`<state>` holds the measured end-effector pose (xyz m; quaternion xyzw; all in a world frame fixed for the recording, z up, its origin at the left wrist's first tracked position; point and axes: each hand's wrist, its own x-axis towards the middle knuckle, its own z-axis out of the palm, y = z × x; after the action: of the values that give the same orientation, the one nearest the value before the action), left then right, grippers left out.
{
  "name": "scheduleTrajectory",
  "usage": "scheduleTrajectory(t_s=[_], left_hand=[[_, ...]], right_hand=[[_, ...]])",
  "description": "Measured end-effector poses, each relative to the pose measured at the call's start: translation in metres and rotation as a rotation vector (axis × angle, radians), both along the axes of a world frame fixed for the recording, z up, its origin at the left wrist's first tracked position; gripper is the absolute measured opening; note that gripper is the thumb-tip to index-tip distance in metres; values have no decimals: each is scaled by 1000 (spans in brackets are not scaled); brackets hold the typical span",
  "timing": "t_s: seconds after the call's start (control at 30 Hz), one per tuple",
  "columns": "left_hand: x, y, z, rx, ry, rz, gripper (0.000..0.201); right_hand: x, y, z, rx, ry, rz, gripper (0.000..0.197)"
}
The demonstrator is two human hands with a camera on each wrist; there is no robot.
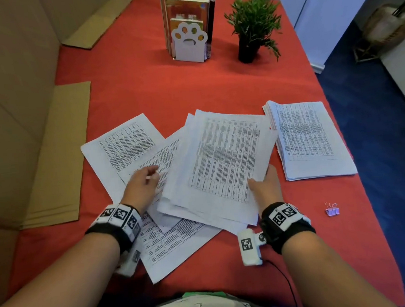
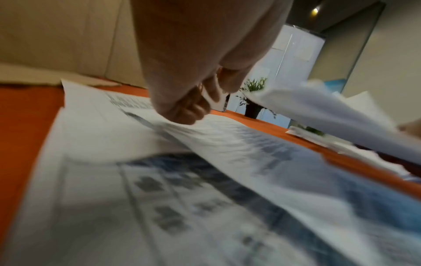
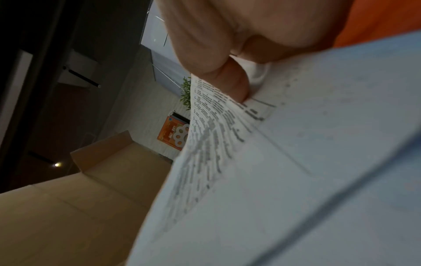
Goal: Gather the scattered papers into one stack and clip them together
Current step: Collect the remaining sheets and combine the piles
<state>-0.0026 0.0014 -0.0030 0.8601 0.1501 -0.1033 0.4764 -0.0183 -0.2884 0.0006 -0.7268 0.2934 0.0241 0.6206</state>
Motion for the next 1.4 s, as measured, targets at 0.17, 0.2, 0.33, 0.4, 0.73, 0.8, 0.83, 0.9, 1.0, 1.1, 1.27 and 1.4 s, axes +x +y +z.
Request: scheduleTrajectory(t_s=[0.17,0.2,0.33,0.4,0.73,0.8,0.83,0.9,1.0,1.1,1.27,1.4], left_hand=[[27,29,0,574,105,-135,84],[29,27,3,626,158,-193,93],[35,16,11,683,261,-265,87],[34,15,9,602,238,-235,43],[-22,40,9,368,287,503,41],[-27,43,5,323,278,479,36],[-27,43,2,296,246,434,32],[-25,40,-2,236,185,371,31],[-26,39,-10,221,132,283,39],[-30,38,-17,196,127,247,37],[-31,46,-10,162,10,346,11],[-31,44,-10,99,0,537,23]], right_hand=[[-3,-8,-5,-68,159,13,36],[-5,-9,-9,-58,192,33,32],[-10,-1,-16,-76,204,59,22],[-11,2,-20,-108,180,32,23],[-13,14,-11,-156,239,-54,26],[-15,25,-11,-140,229,-52,23],[-17,31,-10,-136,223,-35,23],[-18,40,-15,-109,204,3,18],[-15,44,-16,-159,160,61,28],[-5,36,8,-270,100,91,22],[12,8,22,-309,77,54,24],[9,1,3,-185,144,-10,23]])
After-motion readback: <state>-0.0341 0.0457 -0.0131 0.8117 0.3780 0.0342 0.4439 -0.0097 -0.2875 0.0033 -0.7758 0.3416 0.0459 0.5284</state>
